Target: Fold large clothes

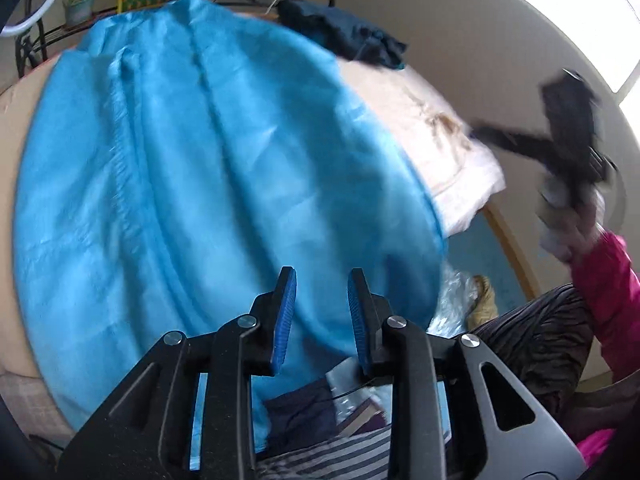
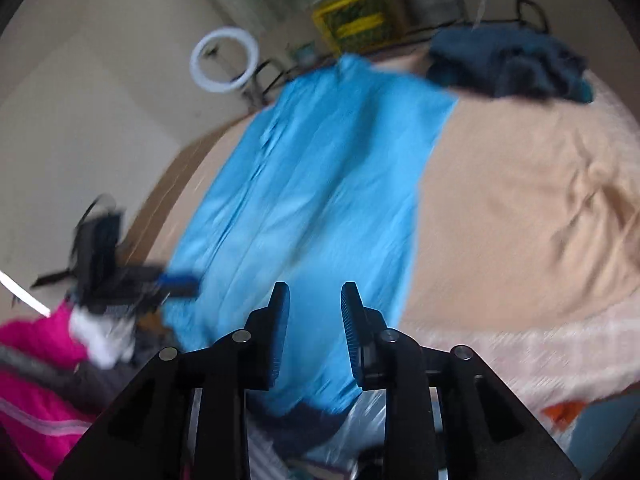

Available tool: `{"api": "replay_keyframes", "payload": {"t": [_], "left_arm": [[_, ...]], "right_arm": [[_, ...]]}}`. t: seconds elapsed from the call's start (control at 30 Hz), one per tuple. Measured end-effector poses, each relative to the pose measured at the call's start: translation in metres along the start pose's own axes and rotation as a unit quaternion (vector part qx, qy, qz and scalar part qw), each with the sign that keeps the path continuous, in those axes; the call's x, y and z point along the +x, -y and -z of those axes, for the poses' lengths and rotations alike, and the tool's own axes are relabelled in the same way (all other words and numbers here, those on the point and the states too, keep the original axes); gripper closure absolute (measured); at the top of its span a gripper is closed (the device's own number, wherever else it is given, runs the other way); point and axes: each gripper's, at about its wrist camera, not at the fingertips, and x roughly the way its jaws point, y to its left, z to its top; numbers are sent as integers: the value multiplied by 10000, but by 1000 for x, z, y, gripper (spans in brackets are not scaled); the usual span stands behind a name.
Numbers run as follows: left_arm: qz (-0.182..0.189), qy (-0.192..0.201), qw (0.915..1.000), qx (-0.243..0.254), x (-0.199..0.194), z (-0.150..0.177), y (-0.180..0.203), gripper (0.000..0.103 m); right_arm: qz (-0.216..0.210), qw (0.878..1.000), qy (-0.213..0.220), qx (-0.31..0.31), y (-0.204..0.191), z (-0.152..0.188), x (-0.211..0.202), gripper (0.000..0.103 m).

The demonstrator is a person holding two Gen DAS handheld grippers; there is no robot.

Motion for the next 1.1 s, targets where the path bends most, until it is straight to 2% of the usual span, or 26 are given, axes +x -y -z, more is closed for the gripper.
{"api": "replay_keyframes", "payload": {"t": [0.07, 0.17, 0.2, 0.27, 0.33, 0.4, 0.43, 0.47, 0.53, 0.57, 0.6, 0.63, 0.67, 0.73, 0.8, 0.9, 1.0, 1.1], "left_arm": [[116, 54, 9999, 111, 11, -6, 15, 78], [111, -98, 9997, 186, 36, -12, 26, 78], [58, -149, 9997, 160, 42, -12, 26, 78], [-371, -153, 9991, 104, 48, -10, 20, 78], [-819, -106, 9966, 20, 47, -8, 13, 68], [-1168, -21, 9929, -230, 43, -5, -2, 39], [-1234, 11, 9917, -371, 42, -4, -9, 38], [-1137, -19, 9916, -614, 44, -4, -19, 38], [-745, -180, 9925, -953, 55, -3, -32, 38], [-669, -178, 9921, -1049, 58, -4, -36, 41], [-619, -28, 9923, -1070, 56, -5, -37, 71], [-446, -11, 9932, -1080, 59, -8, -37, 95], [-302, -98, 9929, -1142, 63, -10, -39, 103], [-244, -1, 9914, -1284, 60, -9, -43, 103], [-591, 181, 9893, -1320, 47, -1, -52, 103], [-780, 100, 9861, -1463, 39, 13, -63, 103], [-544, 29, 9862, -1563, 43, 21, -64, 103], [-573, 20, 9894, -1335, 47, 20, -49, 103]], "right_arm": [[150, 9993, 240, 243, 20, -24, 0, 78], [72, 9961, 410, 778, 60, -69, 17, 76], [128, 9956, 415, 832, 67, -80, 25, 73], [332, 9946, 457, 875, 77, -99, 44, 64], [399, 9940, 473, 907, 88, -120, 65, 60], [426, 9927, 460, 1033, 103, -137, 90, 60], [428, 9923, 447, 1071, 108, -142, 92, 60], [417, 9919, 419, 1124, 113, -145, 98, 60], [347, 9908, 400, 1242, 124, -151, 107, 60], [310, 9902, 378, 1312, 129, -155, 114, 60], [265, 9893, 355, 1389, 135, -157, 122, 60], [234, 9888, 358, 1430, 138, -158, 123, 60], [151, 9880, 370, 1493, 143, -160, 127, 60], [35, 9867, 393, 1580, 149, -161, 132, 60], [-49, 9850, 397, 1680, 154, -162, 136, 60], [-194, 9831, 426, 1769, 159, -163, 140, 60], [-266, 9828, 405, 1782, 162, -166, 147, 58], [-305, 9831, 386, 1765, 160, -168, 157, 53]]}}
